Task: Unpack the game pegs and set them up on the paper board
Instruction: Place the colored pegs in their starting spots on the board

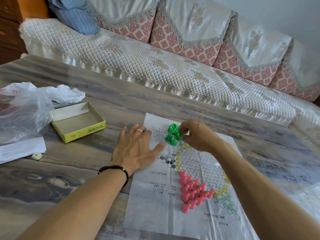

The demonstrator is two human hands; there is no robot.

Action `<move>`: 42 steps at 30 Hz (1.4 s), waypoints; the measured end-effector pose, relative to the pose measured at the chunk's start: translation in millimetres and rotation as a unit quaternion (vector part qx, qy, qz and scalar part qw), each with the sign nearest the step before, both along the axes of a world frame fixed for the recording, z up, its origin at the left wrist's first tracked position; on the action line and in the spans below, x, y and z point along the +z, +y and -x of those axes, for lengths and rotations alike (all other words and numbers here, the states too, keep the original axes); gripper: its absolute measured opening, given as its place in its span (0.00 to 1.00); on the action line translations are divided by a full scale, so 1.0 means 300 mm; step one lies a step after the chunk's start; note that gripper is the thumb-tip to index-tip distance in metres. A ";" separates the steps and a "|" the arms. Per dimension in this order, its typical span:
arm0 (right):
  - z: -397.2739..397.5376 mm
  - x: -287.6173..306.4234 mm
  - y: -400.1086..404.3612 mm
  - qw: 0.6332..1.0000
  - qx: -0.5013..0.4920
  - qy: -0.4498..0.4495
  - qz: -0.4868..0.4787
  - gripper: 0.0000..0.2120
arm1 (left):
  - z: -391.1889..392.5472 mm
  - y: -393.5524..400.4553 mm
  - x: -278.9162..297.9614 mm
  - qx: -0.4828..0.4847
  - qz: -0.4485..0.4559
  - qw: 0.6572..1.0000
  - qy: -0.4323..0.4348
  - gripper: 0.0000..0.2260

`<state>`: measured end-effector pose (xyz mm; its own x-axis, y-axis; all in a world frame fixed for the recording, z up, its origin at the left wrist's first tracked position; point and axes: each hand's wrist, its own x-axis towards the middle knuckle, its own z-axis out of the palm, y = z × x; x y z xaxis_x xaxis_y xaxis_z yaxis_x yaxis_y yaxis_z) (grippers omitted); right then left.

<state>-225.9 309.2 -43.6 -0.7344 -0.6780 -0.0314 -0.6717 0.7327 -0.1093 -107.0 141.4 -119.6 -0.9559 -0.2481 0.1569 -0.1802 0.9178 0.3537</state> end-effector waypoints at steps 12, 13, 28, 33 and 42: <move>0.038 0.085 0.142 0.993 -0.087 0.055 0.057 0.12 | 0.006 -0.001 0.001 -0.001 -0.005 1.000 -0.008 0.35; 0.042 0.083 0.153 0.992 -0.098 0.049 0.055 0.12 | 0.007 -0.002 0.000 0.000 -0.005 1.000 -0.008 0.37; 0.039 -0.010 0.149 0.989 -0.140 -0.028 -0.032 0.04 | 0.005 -0.002 0.000 0.005 -0.003 1.000 -0.006 0.41; 0.046 -0.028 0.156 0.987 -0.150 -0.037 -0.036 0.03 | 0.001 0.002 0.003 0.002 -0.001 1.000 -0.007 0.37; 0.034 0.001 0.166 0.992 -0.121 -0.014 -0.022 0.12 | 0.003 0.000 0.000 0.001 0.001 1.000 -0.005 0.36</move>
<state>-236.2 359.1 -43.3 -0.8742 -0.4790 -0.0799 -0.4722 0.8768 -0.0909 -107.9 141.3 -119.6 -0.9569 -0.2499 0.1480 -0.1856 0.9182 0.3500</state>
